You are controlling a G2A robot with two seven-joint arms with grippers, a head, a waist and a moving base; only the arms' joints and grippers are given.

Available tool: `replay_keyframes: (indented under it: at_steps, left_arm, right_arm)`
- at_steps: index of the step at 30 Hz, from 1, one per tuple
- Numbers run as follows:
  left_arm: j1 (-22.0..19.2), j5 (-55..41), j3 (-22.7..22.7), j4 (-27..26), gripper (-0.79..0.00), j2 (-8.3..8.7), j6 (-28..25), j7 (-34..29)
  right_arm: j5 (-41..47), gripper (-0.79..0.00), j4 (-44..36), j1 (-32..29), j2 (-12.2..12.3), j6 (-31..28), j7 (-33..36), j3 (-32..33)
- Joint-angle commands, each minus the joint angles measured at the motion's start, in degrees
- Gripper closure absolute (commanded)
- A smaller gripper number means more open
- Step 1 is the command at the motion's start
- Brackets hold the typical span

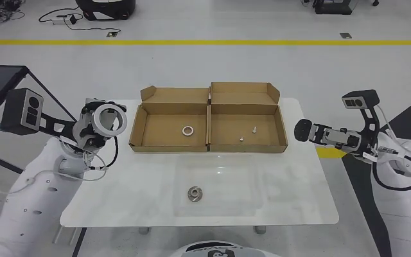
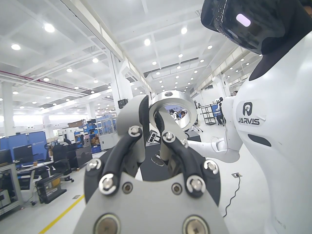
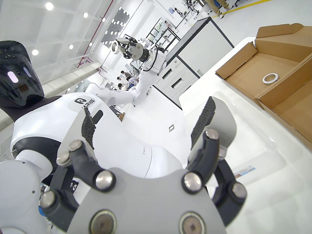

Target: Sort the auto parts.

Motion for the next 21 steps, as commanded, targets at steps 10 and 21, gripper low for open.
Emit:
replay_keyframes:
  at_steps: [10, 21]
  left_arm:
    - [0.98, 1.25, 2.72, 12.9, -0.092, 2.21, 0.0, -1.1]
    - [1.93, -2.26, 2.78, 9.94, 0.0, 1.56, 0.0, -0.06]
  right_arm:
    - [0.0, -0.785, 0.0, 0.0, 0.0, 0.0, 0.0, 0.0]
    - [0.0, -0.785, 0.0, 0.0, 0.0, 0.0, 0.0, 0.0]
